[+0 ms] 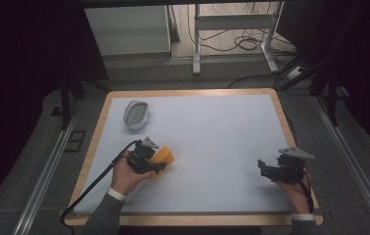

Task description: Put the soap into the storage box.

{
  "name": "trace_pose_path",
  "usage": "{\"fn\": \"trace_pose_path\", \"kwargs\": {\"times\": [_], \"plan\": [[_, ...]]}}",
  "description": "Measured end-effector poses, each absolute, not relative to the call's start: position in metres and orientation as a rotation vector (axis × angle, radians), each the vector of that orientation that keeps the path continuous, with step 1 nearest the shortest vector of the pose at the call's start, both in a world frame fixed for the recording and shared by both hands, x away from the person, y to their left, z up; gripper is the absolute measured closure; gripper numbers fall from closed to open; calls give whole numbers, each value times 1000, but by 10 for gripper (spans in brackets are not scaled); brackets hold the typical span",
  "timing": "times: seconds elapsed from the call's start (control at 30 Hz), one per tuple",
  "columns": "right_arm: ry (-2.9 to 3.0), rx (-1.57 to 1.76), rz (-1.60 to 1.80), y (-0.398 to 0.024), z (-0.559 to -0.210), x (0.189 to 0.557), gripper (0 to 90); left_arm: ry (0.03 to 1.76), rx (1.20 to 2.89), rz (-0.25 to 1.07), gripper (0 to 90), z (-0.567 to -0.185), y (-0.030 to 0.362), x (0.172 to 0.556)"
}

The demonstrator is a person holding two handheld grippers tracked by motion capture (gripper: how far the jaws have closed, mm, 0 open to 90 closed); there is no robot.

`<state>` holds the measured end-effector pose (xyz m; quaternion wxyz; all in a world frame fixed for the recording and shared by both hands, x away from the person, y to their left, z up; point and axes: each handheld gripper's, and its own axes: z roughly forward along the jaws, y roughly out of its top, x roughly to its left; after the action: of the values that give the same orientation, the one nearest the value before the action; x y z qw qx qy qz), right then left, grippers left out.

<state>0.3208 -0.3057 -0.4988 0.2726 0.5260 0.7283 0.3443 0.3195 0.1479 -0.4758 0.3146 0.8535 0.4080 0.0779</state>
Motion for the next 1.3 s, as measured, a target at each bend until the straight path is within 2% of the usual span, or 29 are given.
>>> {"fn": "trace_pose_path", "kwargs": {"times": [1.3], "plan": [[1947, 1426, 926, -308, -498, 321, 45, 1095, 2232, 229, 611, -448, 169, 344]]}}
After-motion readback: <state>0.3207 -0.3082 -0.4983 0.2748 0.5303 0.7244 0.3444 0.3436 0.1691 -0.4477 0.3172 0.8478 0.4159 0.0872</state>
